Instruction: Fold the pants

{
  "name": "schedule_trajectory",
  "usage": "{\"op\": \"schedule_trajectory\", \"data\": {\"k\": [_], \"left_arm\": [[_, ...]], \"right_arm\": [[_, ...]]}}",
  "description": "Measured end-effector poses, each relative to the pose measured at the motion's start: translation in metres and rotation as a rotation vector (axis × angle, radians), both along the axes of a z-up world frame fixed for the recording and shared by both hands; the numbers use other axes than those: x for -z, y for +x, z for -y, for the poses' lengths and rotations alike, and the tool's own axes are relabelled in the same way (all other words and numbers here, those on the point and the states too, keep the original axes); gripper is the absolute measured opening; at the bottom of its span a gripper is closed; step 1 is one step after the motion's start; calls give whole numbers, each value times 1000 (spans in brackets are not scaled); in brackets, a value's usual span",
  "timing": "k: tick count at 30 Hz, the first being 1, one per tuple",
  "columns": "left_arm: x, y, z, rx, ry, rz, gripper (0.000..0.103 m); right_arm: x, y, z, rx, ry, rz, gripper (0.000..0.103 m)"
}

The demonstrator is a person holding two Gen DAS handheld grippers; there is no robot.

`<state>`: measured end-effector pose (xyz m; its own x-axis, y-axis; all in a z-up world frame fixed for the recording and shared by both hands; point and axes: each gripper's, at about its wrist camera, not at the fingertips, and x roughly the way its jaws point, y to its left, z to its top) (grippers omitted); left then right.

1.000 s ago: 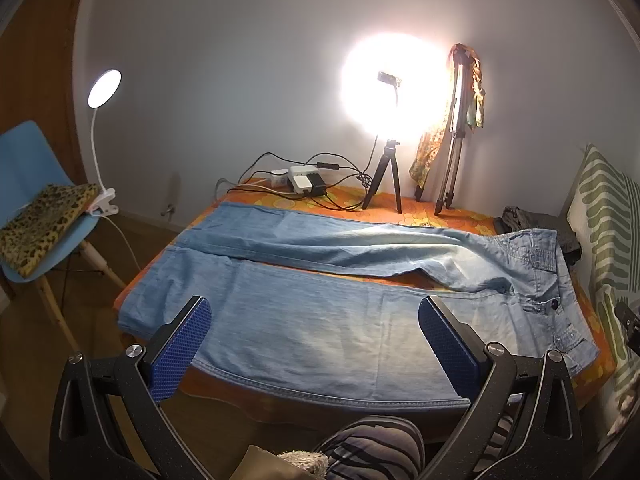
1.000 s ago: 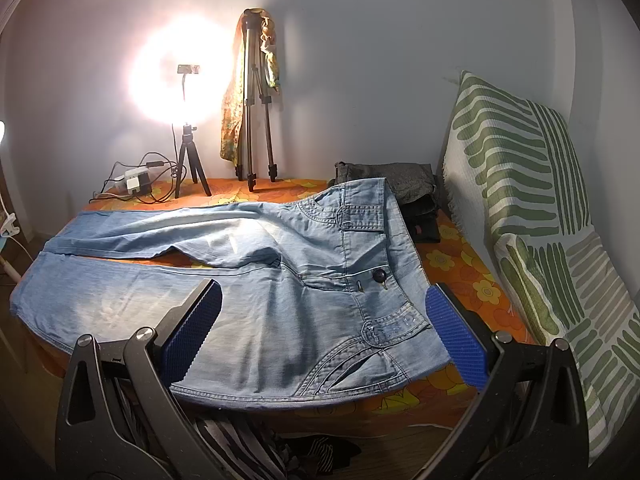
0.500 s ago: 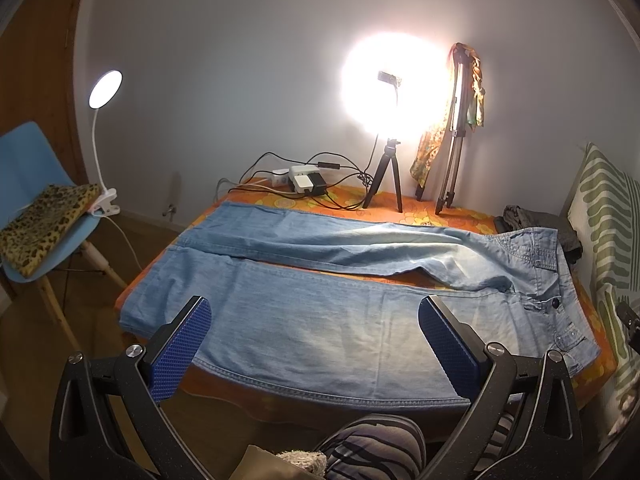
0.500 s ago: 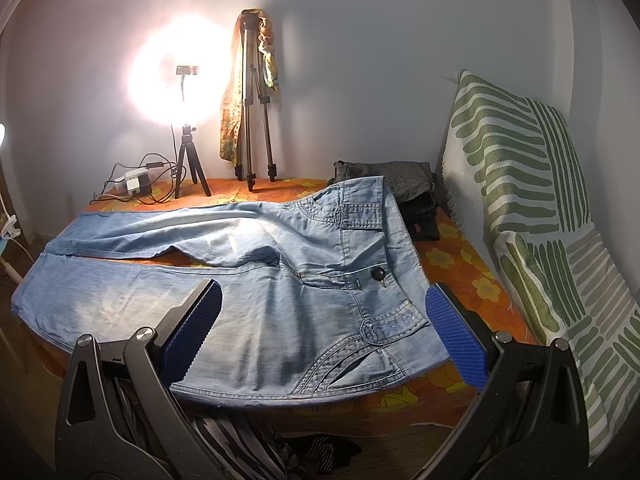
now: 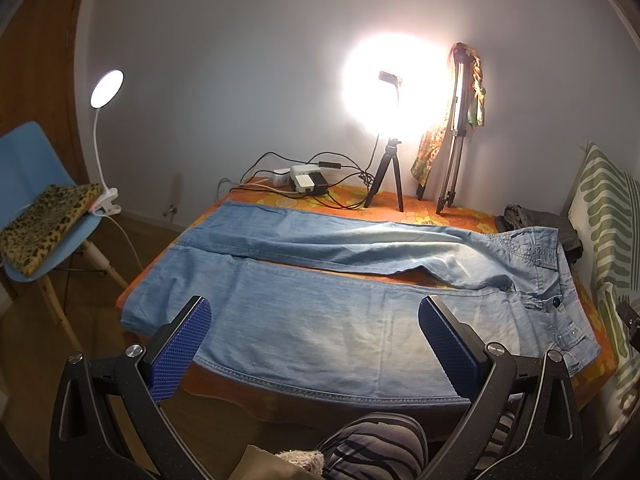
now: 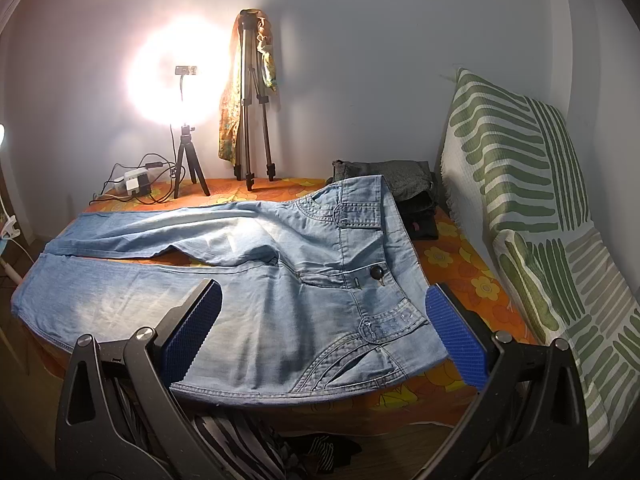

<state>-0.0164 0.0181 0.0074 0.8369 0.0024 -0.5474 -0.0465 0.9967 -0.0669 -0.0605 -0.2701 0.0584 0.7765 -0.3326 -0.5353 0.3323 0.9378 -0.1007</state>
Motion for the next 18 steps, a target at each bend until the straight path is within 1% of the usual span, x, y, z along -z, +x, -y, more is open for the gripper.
{"op": "schedule_trajectory", "data": {"k": [4,13,14,18], "left_arm": [[0,-2,-2,-3,3,2,103],[2,-7,-10,-26,10,3,103],[2,-8,-11,-28,12,4,103],[3,-10,-21,-37,7,0,103]], "right_arm": [[0,-1,6,0,3,2,103],[-1,-1,-4,-16,-20,8,103],[-5,-8,-1,-19,-22,12,103],[-12,-9,-6,-50,-33,31,103]]}}
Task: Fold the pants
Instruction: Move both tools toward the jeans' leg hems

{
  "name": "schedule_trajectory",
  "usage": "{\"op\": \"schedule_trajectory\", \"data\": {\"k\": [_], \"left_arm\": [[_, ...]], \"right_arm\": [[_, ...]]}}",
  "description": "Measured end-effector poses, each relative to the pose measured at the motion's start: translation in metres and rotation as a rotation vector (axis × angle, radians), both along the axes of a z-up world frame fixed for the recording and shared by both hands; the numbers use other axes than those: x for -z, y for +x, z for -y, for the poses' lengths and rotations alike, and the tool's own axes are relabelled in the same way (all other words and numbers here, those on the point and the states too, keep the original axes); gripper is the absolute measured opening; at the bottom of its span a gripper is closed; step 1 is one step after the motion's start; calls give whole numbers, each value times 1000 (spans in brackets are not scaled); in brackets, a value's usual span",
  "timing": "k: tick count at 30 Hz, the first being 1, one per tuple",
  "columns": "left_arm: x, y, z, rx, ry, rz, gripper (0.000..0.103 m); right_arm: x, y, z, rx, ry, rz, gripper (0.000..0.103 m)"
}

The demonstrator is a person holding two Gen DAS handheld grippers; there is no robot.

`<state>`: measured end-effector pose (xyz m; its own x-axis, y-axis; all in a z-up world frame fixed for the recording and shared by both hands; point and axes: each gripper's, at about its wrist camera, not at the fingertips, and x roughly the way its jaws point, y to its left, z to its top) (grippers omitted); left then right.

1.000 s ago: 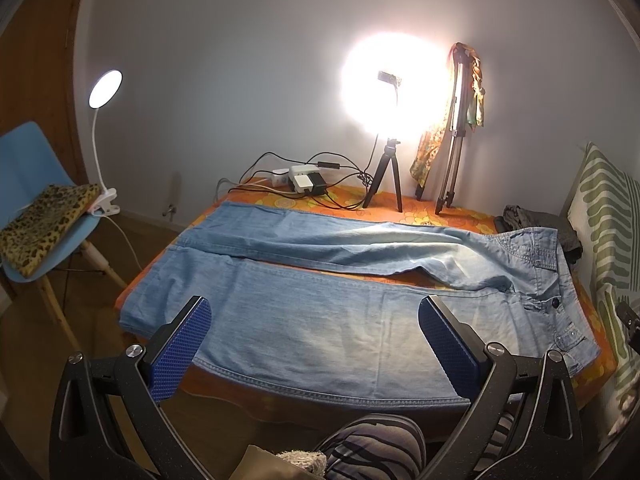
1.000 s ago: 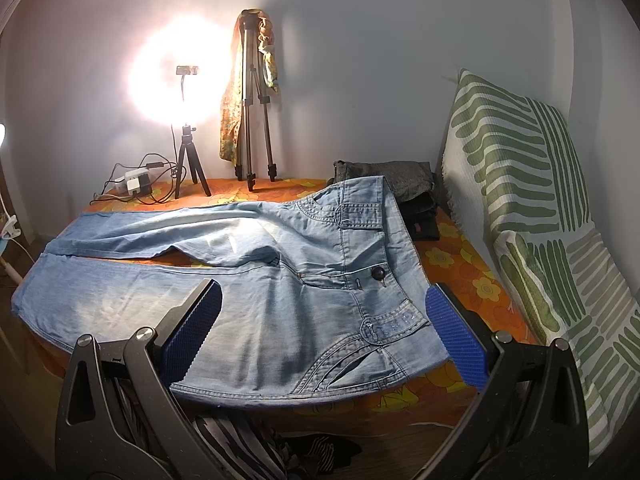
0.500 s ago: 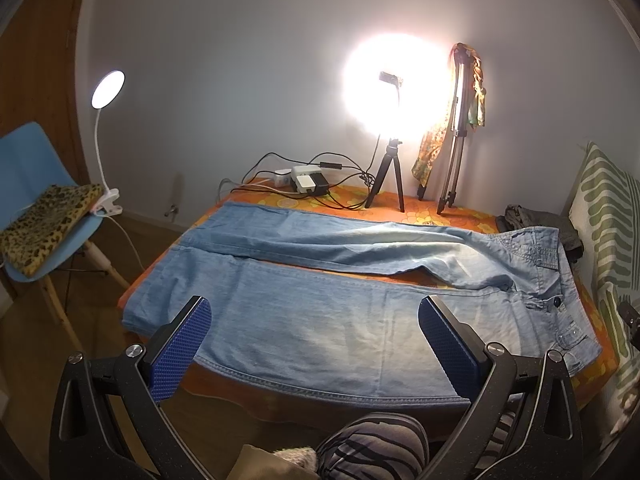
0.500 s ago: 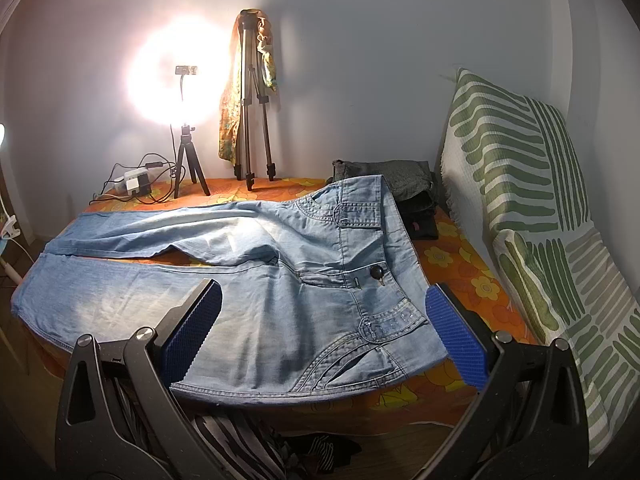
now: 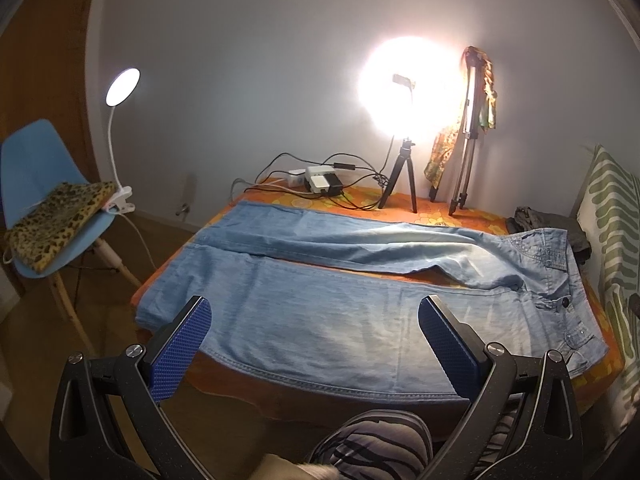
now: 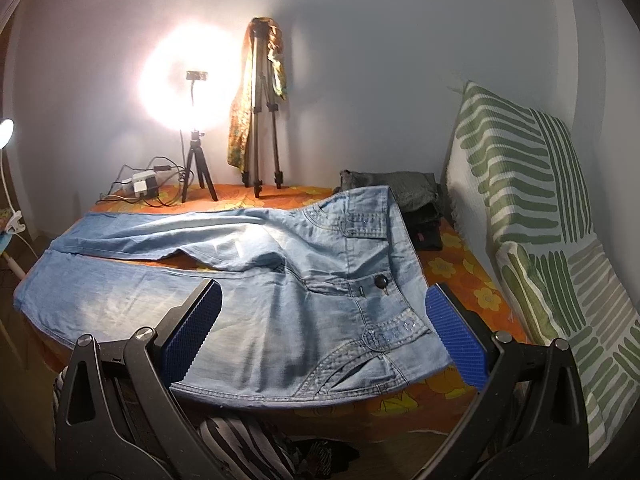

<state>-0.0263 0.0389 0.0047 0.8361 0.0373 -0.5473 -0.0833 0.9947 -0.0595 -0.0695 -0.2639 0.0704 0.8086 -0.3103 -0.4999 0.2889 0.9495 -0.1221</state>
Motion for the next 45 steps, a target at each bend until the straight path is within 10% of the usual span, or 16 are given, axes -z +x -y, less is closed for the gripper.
{"op": "schedule_trajectory", "data": {"k": [12,25,45], "left_arm": [[-3,-15,-60,-48,39,25,101],[-17,8,-150,-137,-12,-13,70],[9,151,-243,-171,-31,-198,56]], "right_arm": [[-39,5,-14,-230,-22,40,103],[-67,57,-18,-386,-34,-35,103],[-8,261,-90,-592,46,-218,85]]}}
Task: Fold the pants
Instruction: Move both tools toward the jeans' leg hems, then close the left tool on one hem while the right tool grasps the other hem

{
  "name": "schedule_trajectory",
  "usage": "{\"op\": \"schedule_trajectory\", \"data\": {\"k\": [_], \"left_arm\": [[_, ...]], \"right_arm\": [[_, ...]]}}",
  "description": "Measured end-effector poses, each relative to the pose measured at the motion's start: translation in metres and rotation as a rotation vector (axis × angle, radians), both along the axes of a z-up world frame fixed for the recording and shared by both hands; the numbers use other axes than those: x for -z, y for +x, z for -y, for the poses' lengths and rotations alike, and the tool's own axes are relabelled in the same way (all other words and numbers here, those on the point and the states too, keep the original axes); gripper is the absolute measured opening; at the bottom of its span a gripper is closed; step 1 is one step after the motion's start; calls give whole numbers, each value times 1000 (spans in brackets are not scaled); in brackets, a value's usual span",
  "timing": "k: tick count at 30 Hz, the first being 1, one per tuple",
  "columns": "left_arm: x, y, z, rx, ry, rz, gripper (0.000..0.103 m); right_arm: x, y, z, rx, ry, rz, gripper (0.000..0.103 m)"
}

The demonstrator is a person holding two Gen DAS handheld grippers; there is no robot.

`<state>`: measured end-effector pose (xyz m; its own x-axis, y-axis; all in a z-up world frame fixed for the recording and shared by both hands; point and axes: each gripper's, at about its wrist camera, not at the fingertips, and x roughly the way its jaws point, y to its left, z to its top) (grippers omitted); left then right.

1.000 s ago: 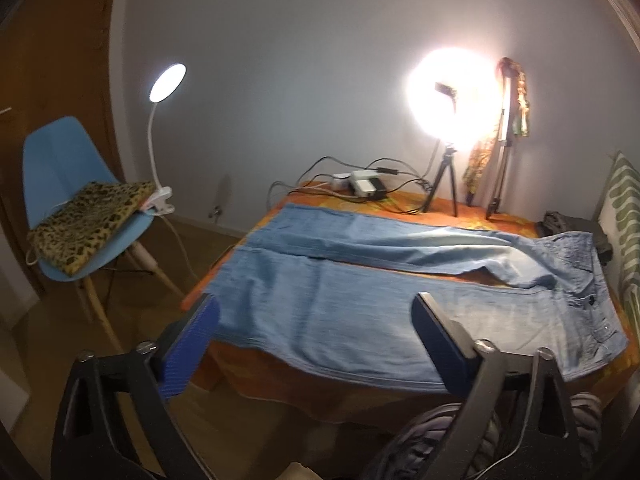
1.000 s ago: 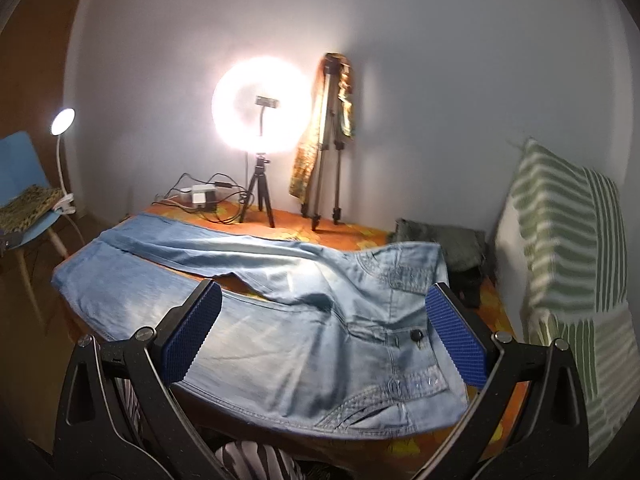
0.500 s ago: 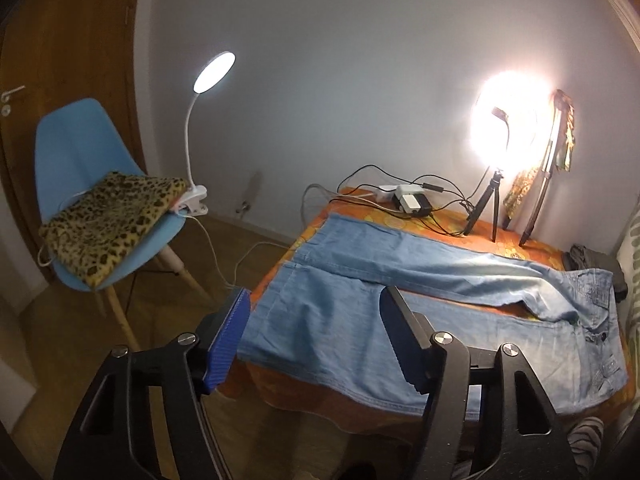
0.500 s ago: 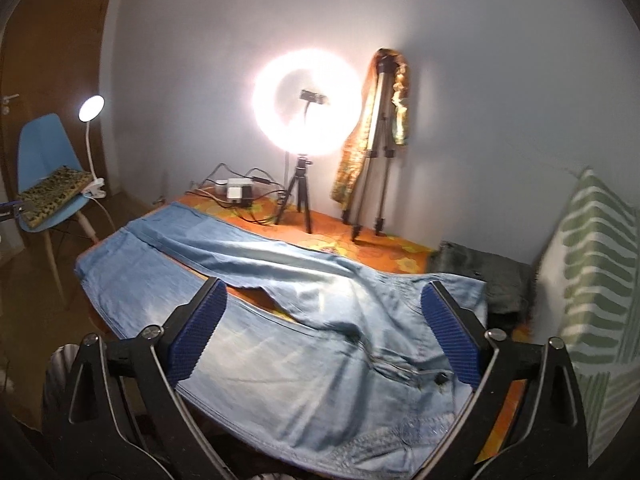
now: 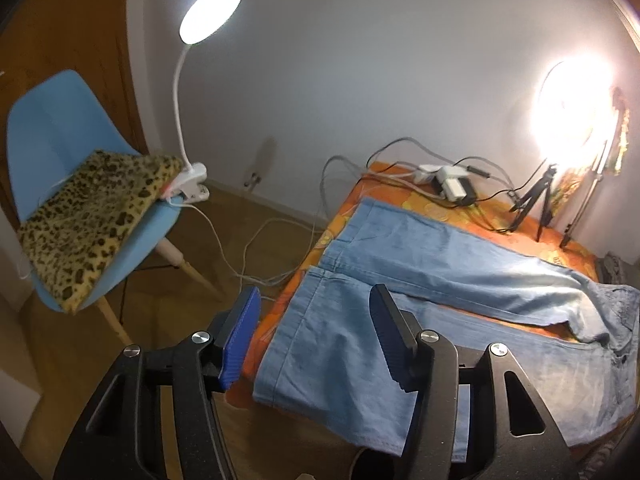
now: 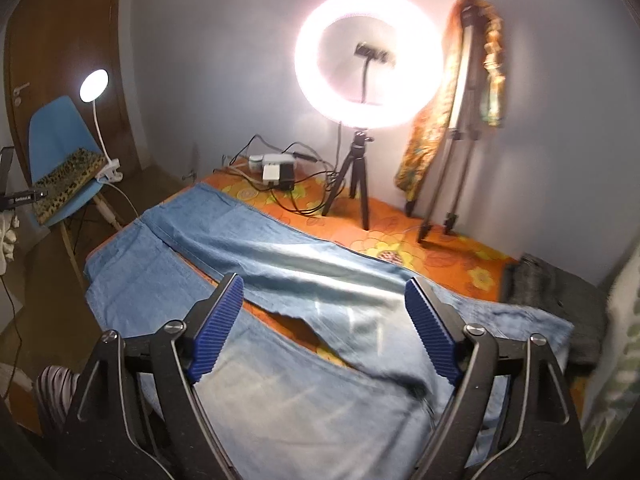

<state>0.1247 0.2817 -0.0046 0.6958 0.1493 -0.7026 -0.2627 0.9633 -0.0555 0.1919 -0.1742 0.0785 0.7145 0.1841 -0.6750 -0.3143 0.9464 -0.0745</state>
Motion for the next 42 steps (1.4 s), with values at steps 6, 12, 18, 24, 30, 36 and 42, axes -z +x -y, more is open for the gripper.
{"op": "schedule_trajectory", "data": {"k": [6,12,18,24,30,36,42], "left_arm": [[17,66,-10,32,-13,-68,55],[40,152,-11,84,-67,-117,55],[78,229,11,171,-121,-154,55],[117,293,17,186,-208,-202,56],[148,345,-1,83,-292,-266,58],[157,380,1,10,-278,-301,58],[174,405,4,-33,-218,-348,58]], "right_arm": [[42,72,-22,-28,-26,-54,84],[86,139,-13,-33,-48,-107,83],[131,189,7,-19,-89,-179,81],[165,224,22,-45,-105,-225,81],[192,254,16,-82,-134,-274,81],[210,269,5,-127,-180,-284,81],[222,280,2,-158,-194,-295,82]]}}
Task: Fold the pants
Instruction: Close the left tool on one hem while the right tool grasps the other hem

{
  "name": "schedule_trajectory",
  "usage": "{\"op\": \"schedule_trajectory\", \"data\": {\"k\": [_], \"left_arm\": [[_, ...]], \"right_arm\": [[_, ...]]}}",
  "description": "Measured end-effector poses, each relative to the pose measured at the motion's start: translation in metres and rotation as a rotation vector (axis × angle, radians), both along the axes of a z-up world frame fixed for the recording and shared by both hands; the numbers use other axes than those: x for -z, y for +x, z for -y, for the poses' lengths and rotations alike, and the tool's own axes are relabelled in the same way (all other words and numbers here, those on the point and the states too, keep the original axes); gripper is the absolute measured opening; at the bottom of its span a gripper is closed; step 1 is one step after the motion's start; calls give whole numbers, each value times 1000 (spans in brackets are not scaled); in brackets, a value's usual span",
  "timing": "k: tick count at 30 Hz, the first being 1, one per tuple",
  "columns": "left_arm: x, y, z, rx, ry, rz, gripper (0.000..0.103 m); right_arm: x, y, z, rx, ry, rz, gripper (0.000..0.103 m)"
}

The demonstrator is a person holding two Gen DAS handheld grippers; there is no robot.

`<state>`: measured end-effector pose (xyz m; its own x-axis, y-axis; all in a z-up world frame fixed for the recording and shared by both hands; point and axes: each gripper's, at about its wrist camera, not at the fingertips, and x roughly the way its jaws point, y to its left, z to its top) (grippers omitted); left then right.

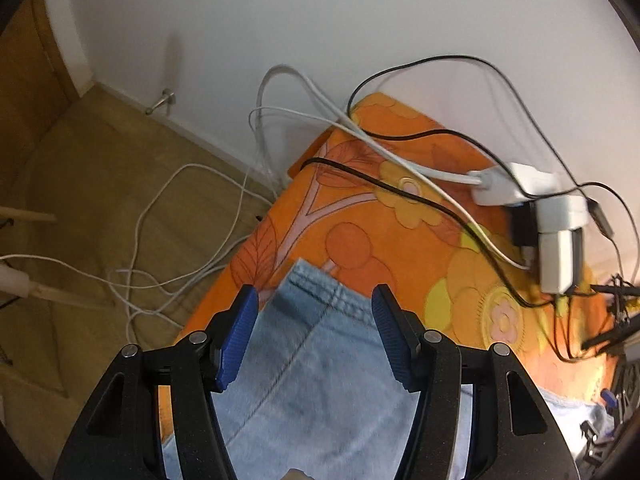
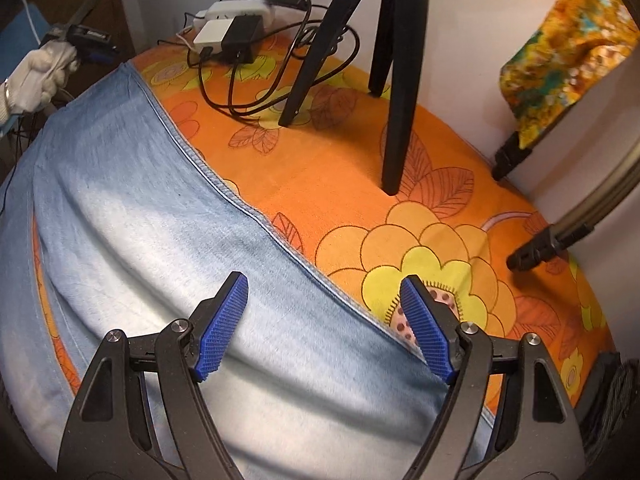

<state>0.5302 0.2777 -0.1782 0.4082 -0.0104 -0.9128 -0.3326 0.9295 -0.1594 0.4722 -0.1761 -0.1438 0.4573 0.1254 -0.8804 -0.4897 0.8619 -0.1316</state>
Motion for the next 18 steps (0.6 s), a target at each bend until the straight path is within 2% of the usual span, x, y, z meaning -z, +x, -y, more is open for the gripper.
{"op": "schedule_trajectory", "data": {"k": [3,4,5,8,9,11,14,18], "left_arm": [[8,7,0,-5,26,-15,58],[10,8,0,-8,30,-18,58],[11,8,0,-11,31,-17,58],[15,8,4,-4,51,-8,57],[16,8,7,4,73,-4,55],[15,7,14,21,110,5,42],[14,5,16,26,117,20,29],[10,3,27,53,161,36,21]], "right_arm": [[5,4,1,-15,-1,-7,86],[6,5,2,-19,-2,-10,86],[8,6,2,-28,-8,27,86],[12,12,5,-31,-10,17,87],[13,13,6,-35,-2,12,87],[14,15,8,-36,10,7,88],[16,18,9,-32,28,-5,88],[15,16,11,-50,42,-21,88]]}}
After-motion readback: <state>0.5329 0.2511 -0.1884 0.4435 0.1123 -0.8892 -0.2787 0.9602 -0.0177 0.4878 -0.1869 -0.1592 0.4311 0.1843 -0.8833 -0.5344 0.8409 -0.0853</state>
